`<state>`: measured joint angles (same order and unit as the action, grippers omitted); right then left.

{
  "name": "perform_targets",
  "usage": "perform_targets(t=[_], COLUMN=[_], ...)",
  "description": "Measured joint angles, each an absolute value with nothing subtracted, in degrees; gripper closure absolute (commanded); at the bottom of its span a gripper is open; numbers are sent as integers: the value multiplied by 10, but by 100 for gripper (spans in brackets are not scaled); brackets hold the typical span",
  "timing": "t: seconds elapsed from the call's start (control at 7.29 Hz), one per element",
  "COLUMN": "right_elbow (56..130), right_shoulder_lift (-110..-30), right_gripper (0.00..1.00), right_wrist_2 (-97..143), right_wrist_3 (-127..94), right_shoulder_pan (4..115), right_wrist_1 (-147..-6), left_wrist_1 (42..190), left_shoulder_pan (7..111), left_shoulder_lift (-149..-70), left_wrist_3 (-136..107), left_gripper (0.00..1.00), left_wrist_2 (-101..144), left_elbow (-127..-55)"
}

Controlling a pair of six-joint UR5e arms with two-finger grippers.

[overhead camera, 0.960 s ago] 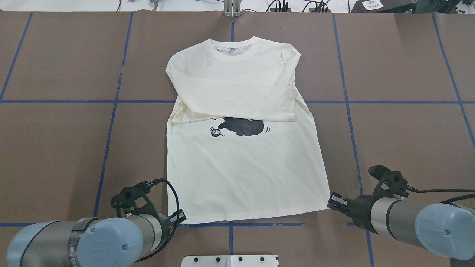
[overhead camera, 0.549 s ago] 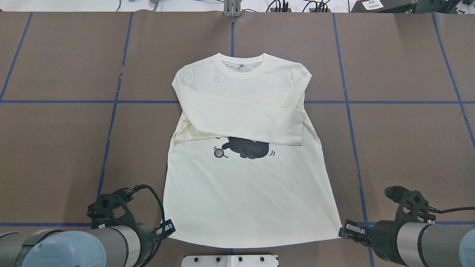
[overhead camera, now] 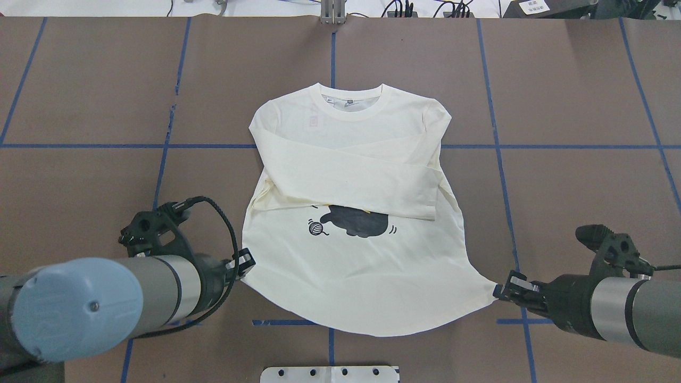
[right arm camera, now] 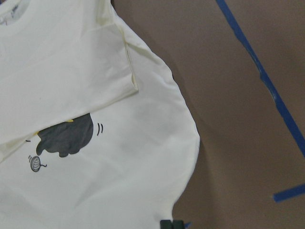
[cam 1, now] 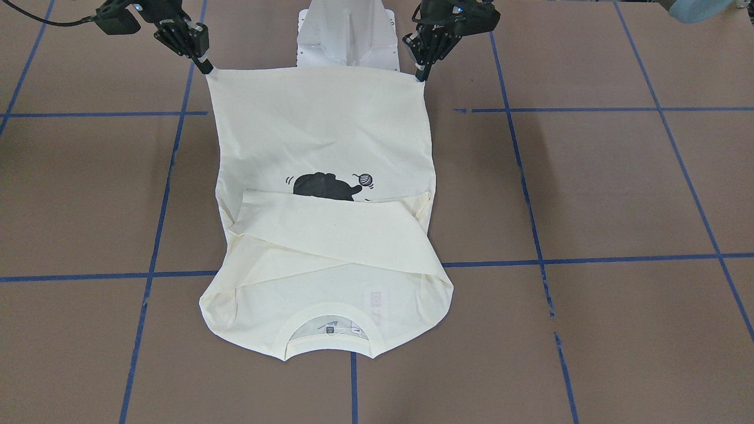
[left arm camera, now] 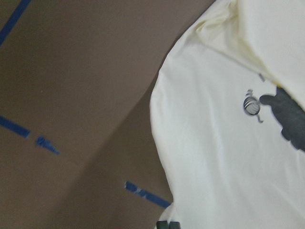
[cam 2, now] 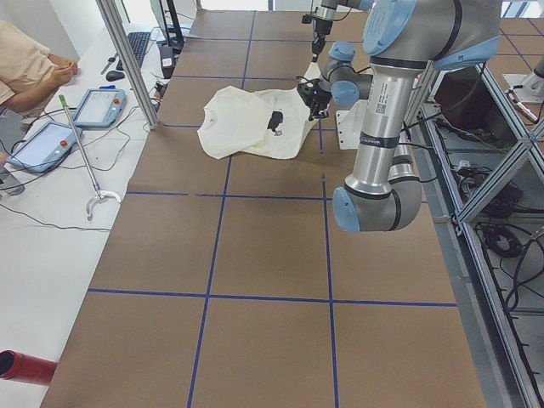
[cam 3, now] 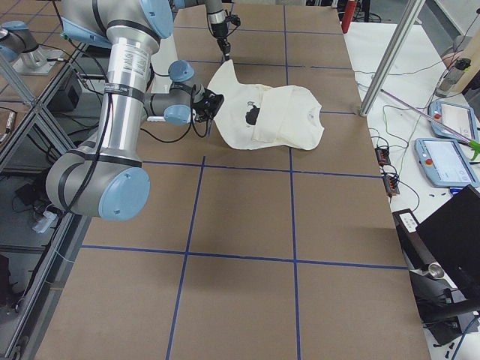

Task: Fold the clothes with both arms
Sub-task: 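Lift the hem with both grippers and fold it toward the collar, then release the hem and raise both grippers away from the folded shirt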

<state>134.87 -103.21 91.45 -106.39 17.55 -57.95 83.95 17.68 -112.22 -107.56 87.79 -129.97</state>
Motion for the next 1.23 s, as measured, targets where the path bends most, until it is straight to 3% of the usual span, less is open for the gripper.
perform_targets(t=[0.69,1.23], right_elbow=[1022,832], right_shoulder_lift=[-684,-556], right_gripper=[100,100], right_wrist_2=[1027,1025], right_wrist_3=[-790,-726], right_shoulder_pan=[437,473], right_wrist_1=[-762,-780], left_wrist_1=[1072,1200], left_shoulder_pan=[371,402], left_shoulder_lift=[-1209,-1262], left_wrist_3=[-975,-940], left_gripper=[100,100], left_wrist_2=[894,888], left_elbow=[-983,-797])
